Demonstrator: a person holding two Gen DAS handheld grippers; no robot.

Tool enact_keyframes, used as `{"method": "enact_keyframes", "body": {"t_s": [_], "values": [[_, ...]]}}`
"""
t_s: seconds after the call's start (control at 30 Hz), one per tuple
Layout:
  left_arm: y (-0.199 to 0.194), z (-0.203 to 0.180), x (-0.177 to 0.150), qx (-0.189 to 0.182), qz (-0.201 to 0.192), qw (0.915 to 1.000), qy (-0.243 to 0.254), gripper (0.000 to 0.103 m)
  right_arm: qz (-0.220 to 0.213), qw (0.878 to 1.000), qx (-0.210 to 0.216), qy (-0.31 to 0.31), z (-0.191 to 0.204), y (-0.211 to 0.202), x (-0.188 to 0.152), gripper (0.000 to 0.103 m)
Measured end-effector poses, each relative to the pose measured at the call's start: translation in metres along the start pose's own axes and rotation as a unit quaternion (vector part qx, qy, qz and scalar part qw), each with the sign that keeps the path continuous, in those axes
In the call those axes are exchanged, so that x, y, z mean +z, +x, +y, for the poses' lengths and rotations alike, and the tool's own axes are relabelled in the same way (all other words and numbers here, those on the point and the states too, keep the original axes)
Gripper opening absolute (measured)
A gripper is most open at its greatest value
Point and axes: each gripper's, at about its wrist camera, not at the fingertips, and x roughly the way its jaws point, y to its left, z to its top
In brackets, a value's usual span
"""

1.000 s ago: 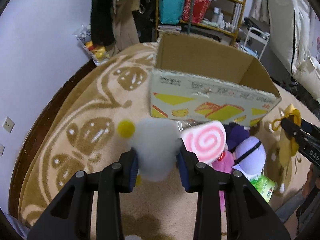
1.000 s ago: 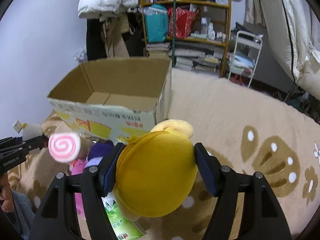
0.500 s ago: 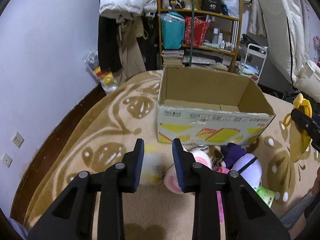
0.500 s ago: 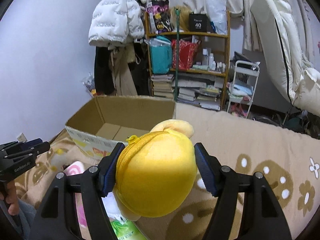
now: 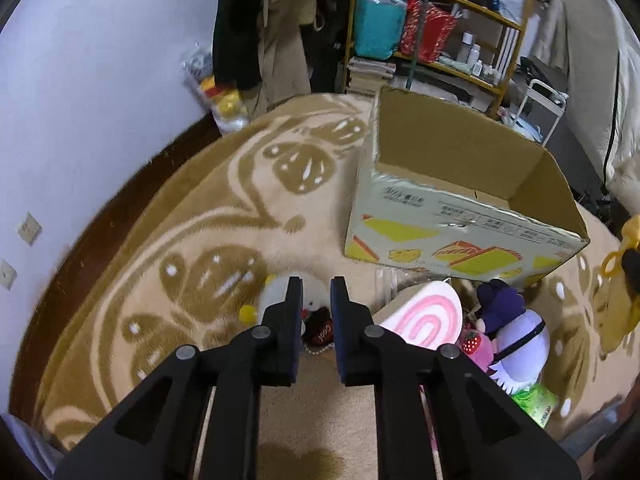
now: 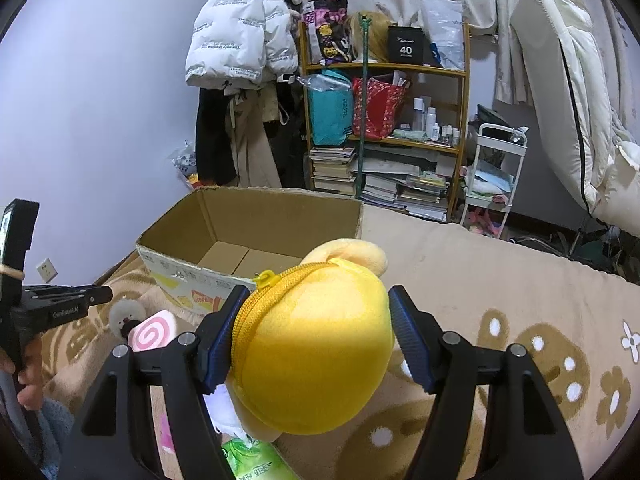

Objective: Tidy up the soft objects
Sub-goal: 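Lift white fluffy plush with left tool while right lifts yellow round plush, then carry white plush over box and open left while right drops yellow plush inside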

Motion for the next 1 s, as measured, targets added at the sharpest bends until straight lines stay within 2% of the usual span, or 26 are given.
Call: {"method": "enact_keyframes", "body": {"t_s": [0.07,0.17,0.27,0.33,0.37,0.4,0.47,0.63,0.73,0.83,0.87,1.0], "values": [[0.006,0.003,-0.001,-0.009,0.018,0.9998,-0.006,0.015,0.004,1.000,0.001,-0.004,0.002,0.002,-0.001,0.074],[0.018,0.005,-0.003,0.008,0.038,0.9992,-0.005,0.027,0.008,1.000,0.003,-0.006,0.002,0.004,-0.001,0.074],[0.030,0.015,-0.001,0.001,0.059,0.9978,-0.030,0.032,0.010,1.000,0.004,-0.006,0.003,0.004,-0.002,0.074],[0.036,0.020,-0.001,0.005,0.064,0.9969,-0.045,0.042,0.010,1.000,0.004,-0.006,0.003,0.004,-0.003,0.074],[0.038,0.022,0.000,0.009,0.063,0.9968,-0.048,0.054,0.010,1.000,0.004,-0.005,0.002,0.004,-0.003,0.074],[0.041,0.023,0.001,0.013,0.059,0.9969,-0.050,0.059,0.011,1.000,0.004,-0.004,0.003,0.004,-0.003,0.074],[0.047,0.023,0.002,0.019,0.062,0.9967,-0.049,0.059,0.015,1.000,0.004,-0.003,0.003,0.005,-0.005,0.074],[0.075,0.021,-0.001,0.028,0.097,0.9938,-0.045,0.059,0.024,1.000,0.003,-0.005,0.003,0.012,-0.008,0.074],[0.085,0.017,-0.002,0.036,0.102,0.9933,-0.042,0.059,0.026,1.000,0.004,-0.006,0.002,0.015,-0.007,0.074],[0.089,0.012,-0.002,0.029,0.102,0.9938,-0.033,0.052,0.026,1.000,0.005,-0.005,0.002,0.016,-0.005,0.074],[0.089,0.010,-0.003,0.021,0.105,0.9938,-0.030,0.044,0.025,1.000,0.005,-0.005,0.002,0.016,-0.005,0.074],[0.096,0.007,-0.006,0.011,0.118,0.9928,-0.021,0.038,0.026,1.000,0.006,-0.003,0.002,0.017,-0.004,0.074]]}}
